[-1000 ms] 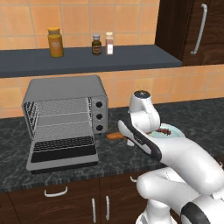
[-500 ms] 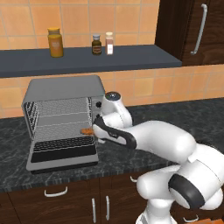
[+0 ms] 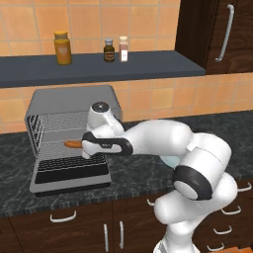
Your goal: Pick up the kebab skewer and baguette bread, and place them inside the toaster oven. Close the toaster oven door and start by setting the timer.
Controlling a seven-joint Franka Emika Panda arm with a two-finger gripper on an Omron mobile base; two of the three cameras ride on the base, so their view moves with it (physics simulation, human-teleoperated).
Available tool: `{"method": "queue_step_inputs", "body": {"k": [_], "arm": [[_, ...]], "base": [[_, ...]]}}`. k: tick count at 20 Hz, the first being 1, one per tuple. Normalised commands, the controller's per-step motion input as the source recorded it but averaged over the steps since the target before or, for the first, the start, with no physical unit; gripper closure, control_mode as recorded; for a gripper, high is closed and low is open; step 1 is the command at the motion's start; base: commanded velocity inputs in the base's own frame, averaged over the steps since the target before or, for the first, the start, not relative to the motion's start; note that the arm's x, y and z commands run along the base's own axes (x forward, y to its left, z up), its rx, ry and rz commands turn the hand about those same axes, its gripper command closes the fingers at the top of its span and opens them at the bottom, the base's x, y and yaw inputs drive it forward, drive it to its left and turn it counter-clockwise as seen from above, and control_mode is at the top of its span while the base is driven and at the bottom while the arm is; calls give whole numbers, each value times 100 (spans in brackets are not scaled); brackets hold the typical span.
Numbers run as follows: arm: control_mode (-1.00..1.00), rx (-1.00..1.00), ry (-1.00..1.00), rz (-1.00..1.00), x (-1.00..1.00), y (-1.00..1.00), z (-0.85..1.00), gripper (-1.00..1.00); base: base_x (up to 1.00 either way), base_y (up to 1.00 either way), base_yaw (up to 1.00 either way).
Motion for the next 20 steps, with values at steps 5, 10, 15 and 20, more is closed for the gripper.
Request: {"method": "queue_step_inputs", "body": {"k": [5, 10, 15, 20], "arm": [[-100, 1, -13, 0, 27, 64, -1, 100], [-100, 0, -7, 0, 48, 14, -10, 100], [-100, 5, -6, -3, 3, 32, -17, 100], [-100, 5, -1, -15, 11, 19, -6, 100]], "base": [[0, 0, 0], [0, 0, 0], [0, 0, 0], [0, 0, 0]]}}
